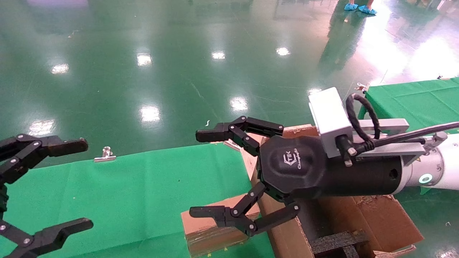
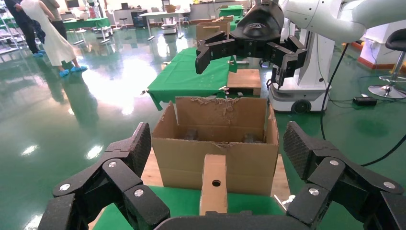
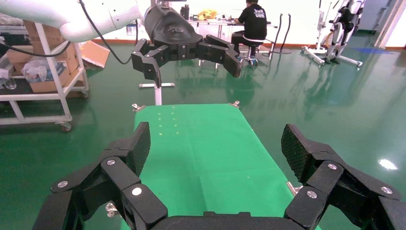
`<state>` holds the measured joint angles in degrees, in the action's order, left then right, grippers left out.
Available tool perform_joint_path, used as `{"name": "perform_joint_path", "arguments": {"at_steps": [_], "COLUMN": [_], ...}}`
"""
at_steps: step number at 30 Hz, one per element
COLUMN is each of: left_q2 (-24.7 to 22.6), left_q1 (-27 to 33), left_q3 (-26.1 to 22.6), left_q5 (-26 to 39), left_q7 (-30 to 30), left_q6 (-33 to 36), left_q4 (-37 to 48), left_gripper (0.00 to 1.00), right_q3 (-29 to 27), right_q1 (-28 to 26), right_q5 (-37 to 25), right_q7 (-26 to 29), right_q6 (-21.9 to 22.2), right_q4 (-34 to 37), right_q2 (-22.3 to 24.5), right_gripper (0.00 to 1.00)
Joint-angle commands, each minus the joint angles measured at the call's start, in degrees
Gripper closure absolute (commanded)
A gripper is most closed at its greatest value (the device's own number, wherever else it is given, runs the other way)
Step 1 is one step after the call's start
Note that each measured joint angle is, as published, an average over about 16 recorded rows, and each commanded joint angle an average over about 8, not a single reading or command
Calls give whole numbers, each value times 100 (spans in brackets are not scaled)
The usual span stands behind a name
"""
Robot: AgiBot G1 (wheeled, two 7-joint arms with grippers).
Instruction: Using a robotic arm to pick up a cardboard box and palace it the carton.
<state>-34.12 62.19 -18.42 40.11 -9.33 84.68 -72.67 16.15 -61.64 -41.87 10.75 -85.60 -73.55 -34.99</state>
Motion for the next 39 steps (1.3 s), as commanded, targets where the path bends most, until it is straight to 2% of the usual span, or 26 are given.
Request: {"name": "perform_joint_path", "arguments": {"at_steps": [1,2,10,15,19,27,39], "left_q2": [0,0,0,0,0,0,1], "left_q1": [0,0,0,1,1,2,2], "left_q3": [0,0,0,-1,-2,-3,-4], "left_q5": [0,0,0,0,-1,-1,-2], "left_q7": [0,0,0,1,1,2,3], "left_q6": [0,0,0,0,0,0,0], "left_q4": [0,0,1,1,2,2,2], "left_gripper": [90,100,100,100,100,100,100], "right_q3": [1,1,34,237,547,1358,2303], "right_q1": [0,0,-22,-175,-433,-1230,-2183], "right_q5": [0,0,-63,-412,-998,-2566,-4277], "right_q7": [0,0,40,198,346,645,487], "right_q6": [1,1,5,30,-15,-260,-357], "right_q4": [0,0,21,99,144,313,501], "right_q2": [0,0,7,-50,-150,-570,-1348], "right_gripper": [0,0,0,0,0,0,0]}}
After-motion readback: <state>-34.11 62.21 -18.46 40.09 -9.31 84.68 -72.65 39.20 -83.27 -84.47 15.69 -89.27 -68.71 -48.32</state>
